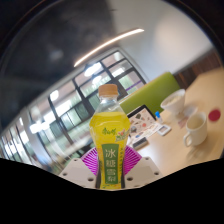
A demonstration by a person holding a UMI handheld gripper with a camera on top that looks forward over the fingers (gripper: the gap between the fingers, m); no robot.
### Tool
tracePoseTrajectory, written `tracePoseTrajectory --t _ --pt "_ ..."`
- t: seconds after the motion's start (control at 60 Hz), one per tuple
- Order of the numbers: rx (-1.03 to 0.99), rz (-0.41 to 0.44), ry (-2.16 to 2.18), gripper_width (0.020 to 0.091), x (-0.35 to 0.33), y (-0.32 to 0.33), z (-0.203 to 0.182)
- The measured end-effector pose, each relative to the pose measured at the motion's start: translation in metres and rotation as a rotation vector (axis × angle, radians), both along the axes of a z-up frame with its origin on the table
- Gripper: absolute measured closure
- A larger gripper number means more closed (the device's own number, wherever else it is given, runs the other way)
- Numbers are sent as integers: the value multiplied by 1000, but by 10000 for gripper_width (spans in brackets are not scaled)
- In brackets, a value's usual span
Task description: Pour water
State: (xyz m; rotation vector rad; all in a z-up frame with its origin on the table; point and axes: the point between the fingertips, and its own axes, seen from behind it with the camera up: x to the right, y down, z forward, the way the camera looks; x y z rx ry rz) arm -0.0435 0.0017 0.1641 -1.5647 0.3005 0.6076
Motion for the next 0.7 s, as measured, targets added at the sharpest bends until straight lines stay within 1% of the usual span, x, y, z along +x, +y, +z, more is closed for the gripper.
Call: tracePoseTrajectory --t 0.033,0.05,0.1,0.167,0.2,0.267,0.3,0.383,0.433,0.517,0.683,0.7 --pt "7 28 160 835 7 5 13" --pt "14 59 235 836 18 14 12" --pt "16 119 486 835 36 18 24" --pt "5 136 814 835 66 17 33" --pt "3 102 949 837 69 32 39" --pt "9 72 1157 836 96 38 32" --pt "17 61 1255 825 107 40 30" --pt "25 41 1453 827 122 49 27" --pt "29 41 1523 828 126 52 26" --pt "45 17 1621 824 138 54 24" --pt "42 10 1690 822 144 55 22" --pt "41 10 1695 823 143 47 21"
